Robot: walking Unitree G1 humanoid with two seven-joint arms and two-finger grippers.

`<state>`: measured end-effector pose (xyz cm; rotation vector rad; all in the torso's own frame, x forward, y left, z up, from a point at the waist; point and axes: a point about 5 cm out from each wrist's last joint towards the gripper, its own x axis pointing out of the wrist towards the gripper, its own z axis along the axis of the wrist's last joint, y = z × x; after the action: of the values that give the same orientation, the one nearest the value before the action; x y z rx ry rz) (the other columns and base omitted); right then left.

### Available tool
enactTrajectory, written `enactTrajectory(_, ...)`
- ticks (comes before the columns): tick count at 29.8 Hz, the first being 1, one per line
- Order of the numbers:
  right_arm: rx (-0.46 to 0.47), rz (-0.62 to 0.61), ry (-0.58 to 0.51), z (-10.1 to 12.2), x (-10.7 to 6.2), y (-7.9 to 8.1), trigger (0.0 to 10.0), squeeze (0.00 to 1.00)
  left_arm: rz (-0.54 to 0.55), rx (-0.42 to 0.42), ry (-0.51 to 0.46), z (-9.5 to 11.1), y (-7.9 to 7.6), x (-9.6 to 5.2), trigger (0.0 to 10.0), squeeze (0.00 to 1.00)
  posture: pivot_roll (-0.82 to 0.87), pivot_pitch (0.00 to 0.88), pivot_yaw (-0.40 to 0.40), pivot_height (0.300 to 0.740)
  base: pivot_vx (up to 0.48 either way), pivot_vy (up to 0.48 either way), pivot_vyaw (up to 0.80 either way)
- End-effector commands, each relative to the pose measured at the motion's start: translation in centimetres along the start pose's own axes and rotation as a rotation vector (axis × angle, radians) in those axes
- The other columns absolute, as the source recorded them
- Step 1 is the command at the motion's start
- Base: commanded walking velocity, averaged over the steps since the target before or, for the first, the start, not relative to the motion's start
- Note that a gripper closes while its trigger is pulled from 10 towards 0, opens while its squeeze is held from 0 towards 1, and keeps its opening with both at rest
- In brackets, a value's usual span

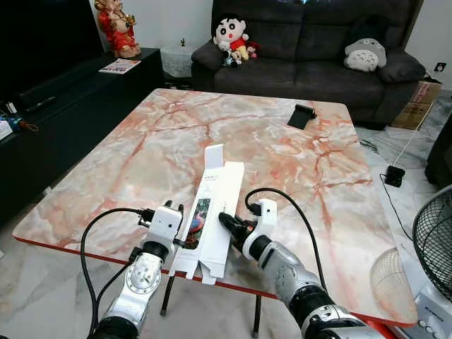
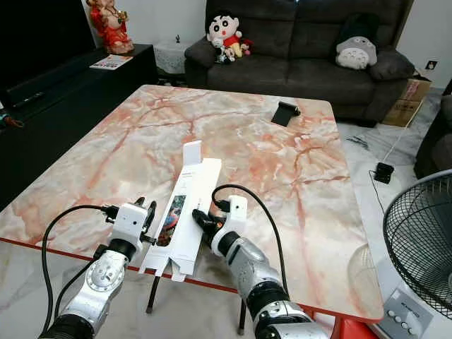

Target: Picking trash to rubbish bin

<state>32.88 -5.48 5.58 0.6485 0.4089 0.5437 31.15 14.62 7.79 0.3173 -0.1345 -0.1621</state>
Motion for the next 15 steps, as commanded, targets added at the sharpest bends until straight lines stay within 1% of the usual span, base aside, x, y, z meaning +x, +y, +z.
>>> enactTrajectory(1,0.057,0.031,0.015,-1.5,1.3,2.4,0.0,0.0,0.001,-0.009,0.018,-0.2,0.1,0.0,10.0,0.0,0.06,0.0,-0.007,0.74,0.0,0.0,0.0)
enactTrajectory(3,0.082,0.006,-0.007,-1.1,1.3,2.2,0.0,0.0,0.029,-0.046,0.029,-0.3,0.4,0.0,10.0,0.0,0.06,0.0,-0.005,0.74,0.0,0.0,0.0)
enactTrajectory(7,0.086,-0.015,-0.039,-0.4,1.2,1.8,0.0,0.0,0.048,-0.063,0.033,-0.4,0.8,0.0,10.0,0.0,0.06,0.0,-0.004,0.74,0.0,0.0,0.0)
enactTrajectory(8,0.077,-0.034,-0.061,0.1,1.2,1.6,7.6,0.0,0.062,-0.079,0.037,-0.4,1.0,0.0,10.0,0.0,0.06,0.0,-0.004,0.74,0.0,0.0,0.0)
enactTrajectory(9,0.073,-0.042,-0.086,0.8,1.2,1.5,10.0,0.0,0.082,-0.103,0.042,-0.5,1.3,0.0,10.0,0.0,0.06,0.0,-0.004,0.74,0.0,0.0,0.0)
enactTrajectory(10,0.073,-0.041,-0.097,1.0,1.2,1.5,10.0,0.0,0.091,-0.113,0.044,-0.5,1.4,0.0,10.0,0.0,0.06,0.0,-0.004,0.74,0.0,0.0,0.0)
enactTrajectory(13,0.063,-0.088,-0.175,2.4,1.0,1.0,10.0,0.0,0.112,-0.136,0.051,-0.6,1.7,0.0,10.0,0.0,0.06,0.0,-0.004,0.74,0.0,0.0,0.0)
enactTrajectory(15,0.083,-0.132,-0.208,3.0,0.8,0.4,10.0,0.0,0.13,-0.159,0.058,-0.8,1.9,-0.1,10.0,0.0,0.05,0.0,-0.005,0.74,0.0,0.0,0.0)
